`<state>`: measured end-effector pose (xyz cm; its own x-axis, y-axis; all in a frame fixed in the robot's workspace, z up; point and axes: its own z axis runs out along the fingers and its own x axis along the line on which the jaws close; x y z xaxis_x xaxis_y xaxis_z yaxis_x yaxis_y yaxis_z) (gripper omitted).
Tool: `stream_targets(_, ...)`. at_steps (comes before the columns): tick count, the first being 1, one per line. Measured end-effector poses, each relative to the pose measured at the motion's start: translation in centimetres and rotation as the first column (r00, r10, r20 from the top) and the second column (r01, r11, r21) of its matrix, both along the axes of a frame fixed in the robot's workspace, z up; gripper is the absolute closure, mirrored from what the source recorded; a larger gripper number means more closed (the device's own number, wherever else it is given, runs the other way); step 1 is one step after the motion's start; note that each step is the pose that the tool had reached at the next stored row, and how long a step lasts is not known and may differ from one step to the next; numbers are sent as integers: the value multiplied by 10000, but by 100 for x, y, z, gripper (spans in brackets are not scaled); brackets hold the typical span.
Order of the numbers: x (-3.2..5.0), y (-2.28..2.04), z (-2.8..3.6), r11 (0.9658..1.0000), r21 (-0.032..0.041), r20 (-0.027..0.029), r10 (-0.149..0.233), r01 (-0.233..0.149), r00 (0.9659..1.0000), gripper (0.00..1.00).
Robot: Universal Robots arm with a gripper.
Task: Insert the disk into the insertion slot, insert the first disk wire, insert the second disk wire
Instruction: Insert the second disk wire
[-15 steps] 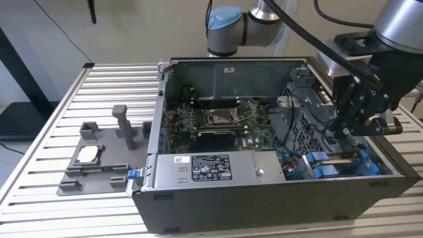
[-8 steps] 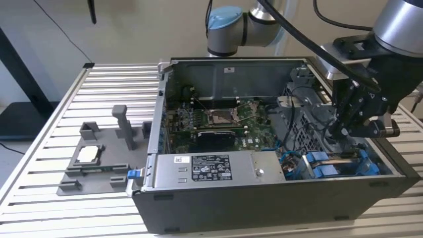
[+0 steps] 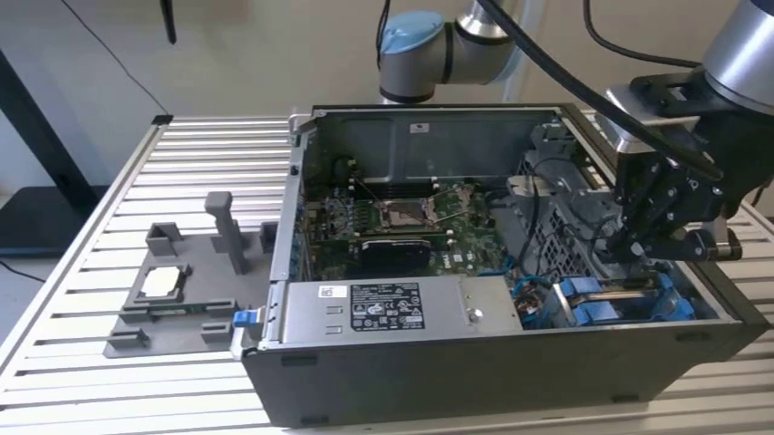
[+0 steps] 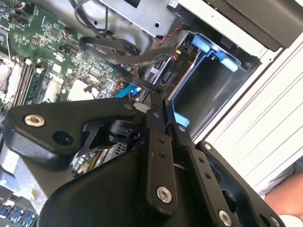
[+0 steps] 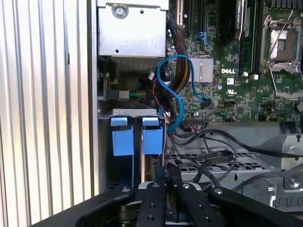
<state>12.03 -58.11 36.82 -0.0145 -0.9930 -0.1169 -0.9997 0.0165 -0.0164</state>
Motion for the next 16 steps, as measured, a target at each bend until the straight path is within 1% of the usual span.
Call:
stream_targets(1, 17, -2, -10, 10000, 1, -52, 1, -1, 10000, 84)
stream_targets(2, 29, -4, -20, 10000, 3, -92, 1, -1, 10000, 84)
stream_targets(4, 46, -8, -41, 10000, 0, -152, 0, 0, 9999, 84)
stream_targets(5, 50, -8, -54, 10000, 0, -170, 0, 0, 9999, 84)
stream_targets(8, 59, -8, -94, 10000, 4, -208, -2, 2, 9998, 84)
stream_targets(11, 68, -11, -136, 10000, 17, -220, -8, 9, 9998, 84)
stream_targets(14, 74, -14, -170, 10000, 64, -226, -15, 16, 9997, 84)
stream_targets(16, 78, -19, -186, 9999, 132, -235, -18, 21, 9997, 84)
